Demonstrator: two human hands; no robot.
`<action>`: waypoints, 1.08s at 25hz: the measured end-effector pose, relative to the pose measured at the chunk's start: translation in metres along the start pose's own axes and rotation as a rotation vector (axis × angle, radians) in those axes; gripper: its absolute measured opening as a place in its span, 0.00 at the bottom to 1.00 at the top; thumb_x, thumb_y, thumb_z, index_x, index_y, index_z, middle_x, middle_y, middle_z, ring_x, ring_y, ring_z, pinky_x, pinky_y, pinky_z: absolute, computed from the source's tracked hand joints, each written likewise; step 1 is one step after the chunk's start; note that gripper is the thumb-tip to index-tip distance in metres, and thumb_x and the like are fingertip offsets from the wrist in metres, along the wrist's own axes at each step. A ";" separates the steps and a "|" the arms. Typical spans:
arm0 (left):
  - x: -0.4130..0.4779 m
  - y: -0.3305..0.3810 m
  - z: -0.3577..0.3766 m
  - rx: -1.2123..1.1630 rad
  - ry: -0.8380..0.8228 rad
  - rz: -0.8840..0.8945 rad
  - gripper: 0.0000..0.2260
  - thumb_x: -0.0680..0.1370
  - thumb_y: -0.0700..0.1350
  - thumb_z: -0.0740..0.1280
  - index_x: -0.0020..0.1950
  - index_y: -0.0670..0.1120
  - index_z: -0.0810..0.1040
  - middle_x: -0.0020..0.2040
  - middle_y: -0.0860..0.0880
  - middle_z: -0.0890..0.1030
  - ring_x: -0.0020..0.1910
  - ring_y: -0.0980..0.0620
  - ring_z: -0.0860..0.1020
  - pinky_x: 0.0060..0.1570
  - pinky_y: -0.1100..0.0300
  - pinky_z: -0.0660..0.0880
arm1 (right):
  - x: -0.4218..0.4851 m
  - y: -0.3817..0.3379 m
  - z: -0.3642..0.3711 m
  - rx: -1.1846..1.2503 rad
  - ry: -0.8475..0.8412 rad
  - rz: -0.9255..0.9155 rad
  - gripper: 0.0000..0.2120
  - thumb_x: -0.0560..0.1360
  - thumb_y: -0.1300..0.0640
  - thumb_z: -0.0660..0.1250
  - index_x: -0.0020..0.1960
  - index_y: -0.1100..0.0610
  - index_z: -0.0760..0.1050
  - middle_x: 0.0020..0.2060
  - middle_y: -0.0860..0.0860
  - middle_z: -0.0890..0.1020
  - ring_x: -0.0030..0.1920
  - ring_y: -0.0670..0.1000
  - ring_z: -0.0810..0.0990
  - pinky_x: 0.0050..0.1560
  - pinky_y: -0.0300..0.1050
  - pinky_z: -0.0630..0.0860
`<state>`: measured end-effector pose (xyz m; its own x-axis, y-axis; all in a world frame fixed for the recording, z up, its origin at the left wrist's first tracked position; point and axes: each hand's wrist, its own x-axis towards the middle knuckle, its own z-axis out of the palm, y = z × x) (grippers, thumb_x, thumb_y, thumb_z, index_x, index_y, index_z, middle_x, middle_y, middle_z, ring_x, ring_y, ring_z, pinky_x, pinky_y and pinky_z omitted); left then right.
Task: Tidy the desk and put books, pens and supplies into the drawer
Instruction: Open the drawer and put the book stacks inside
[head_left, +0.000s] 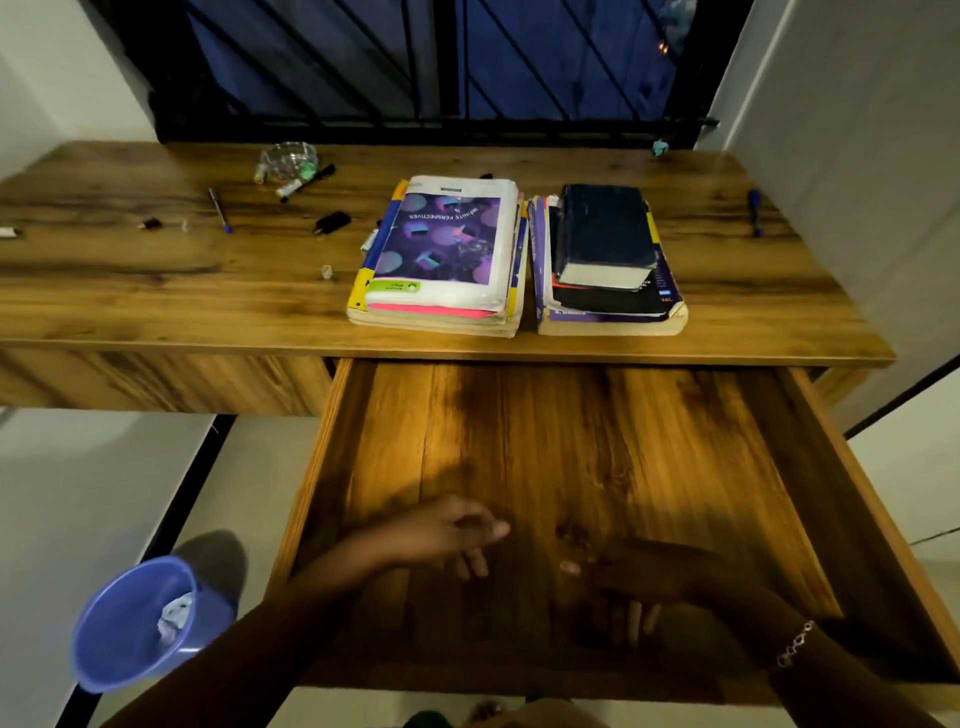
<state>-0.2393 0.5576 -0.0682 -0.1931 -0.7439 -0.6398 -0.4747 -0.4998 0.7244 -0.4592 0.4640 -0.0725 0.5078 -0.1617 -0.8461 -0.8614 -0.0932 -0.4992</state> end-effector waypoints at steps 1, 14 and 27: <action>0.000 0.007 -0.017 -0.057 0.156 0.046 0.08 0.79 0.50 0.59 0.55 0.49 0.73 0.40 0.49 0.81 0.30 0.64 0.77 0.32 0.69 0.71 | -0.002 -0.010 -0.008 0.036 0.047 -0.040 0.13 0.78 0.41 0.53 0.42 0.46 0.70 0.36 0.46 0.78 0.32 0.43 0.78 0.35 0.35 0.74; 0.055 0.028 -0.236 -0.328 1.082 -0.118 0.22 0.76 0.55 0.65 0.54 0.35 0.78 0.52 0.37 0.81 0.51 0.39 0.79 0.51 0.50 0.77 | 0.051 -0.177 -0.160 0.620 0.659 -0.513 0.24 0.76 0.50 0.62 0.68 0.61 0.65 0.61 0.53 0.74 0.61 0.52 0.72 0.62 0.48 0.68; 0.049 0.063 -0.275 -0.588 0.643 -0.071 0.09 0.73 0.48 0.70 0.45 0.44 0.76 0.28 0.48 0.83 0.25 0.53 0.80 0.25 0.61 0.78 | 0.078 -0.198 -0.192 1.294 0.608 -0.526 0.21 0.75 0.60 0.65 0.67 0.61 0.67 0.64 0.61 0.74 0.63 0.62 0.72 0.58 0.56 0.73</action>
<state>-0.0425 0.3681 0.0163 0.4259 -0.7197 -0.5483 0.0874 -0.5705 0.8167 -0.2489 0.2817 -0.0042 0.3904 -0.7830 -0.4842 0.1691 0.5780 -0.7983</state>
